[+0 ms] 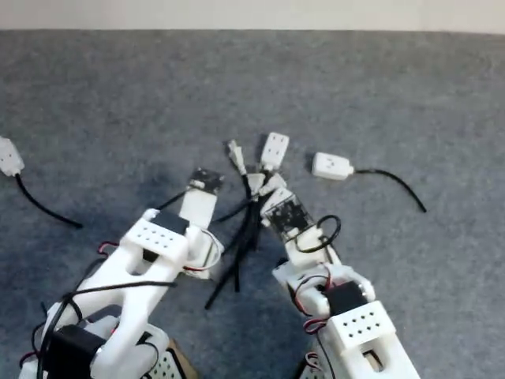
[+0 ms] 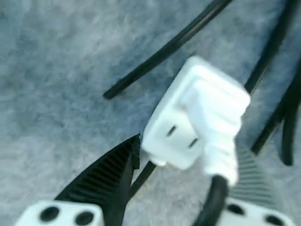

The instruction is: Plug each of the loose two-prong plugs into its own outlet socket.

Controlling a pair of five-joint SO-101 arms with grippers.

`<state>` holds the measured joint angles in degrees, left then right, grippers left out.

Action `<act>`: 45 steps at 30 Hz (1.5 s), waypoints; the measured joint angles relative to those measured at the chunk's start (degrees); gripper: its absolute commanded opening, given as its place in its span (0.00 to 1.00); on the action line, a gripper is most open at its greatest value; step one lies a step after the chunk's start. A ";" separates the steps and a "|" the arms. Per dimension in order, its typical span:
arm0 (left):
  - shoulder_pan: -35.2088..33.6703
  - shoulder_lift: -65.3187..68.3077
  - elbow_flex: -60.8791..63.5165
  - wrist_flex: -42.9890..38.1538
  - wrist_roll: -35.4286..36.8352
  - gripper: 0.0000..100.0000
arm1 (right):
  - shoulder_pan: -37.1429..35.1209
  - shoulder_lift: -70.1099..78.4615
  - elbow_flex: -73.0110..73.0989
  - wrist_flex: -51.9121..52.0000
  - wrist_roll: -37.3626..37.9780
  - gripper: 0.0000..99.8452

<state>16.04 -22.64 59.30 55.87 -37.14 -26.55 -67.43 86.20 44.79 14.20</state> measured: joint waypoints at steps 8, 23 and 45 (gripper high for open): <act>0.09 0.09 -0.18 -0.88 -0.44 0.00 | 0.00 0.00 0.00 -0.18 0.00 0.28; -29.27 0.62 -22.68 6.59 -5.54 0.00 | 0.00 0.00 0.00 -0.18 0.00 0.28; -71.74 56.79 -82.20 7.21 -5.89 0.01 | 0.00 0.00 0.00 -0.18 0.00 0.28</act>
<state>-55.69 34.15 -22.90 63.08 -43.03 -26.55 -67.43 86.20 44.62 14.20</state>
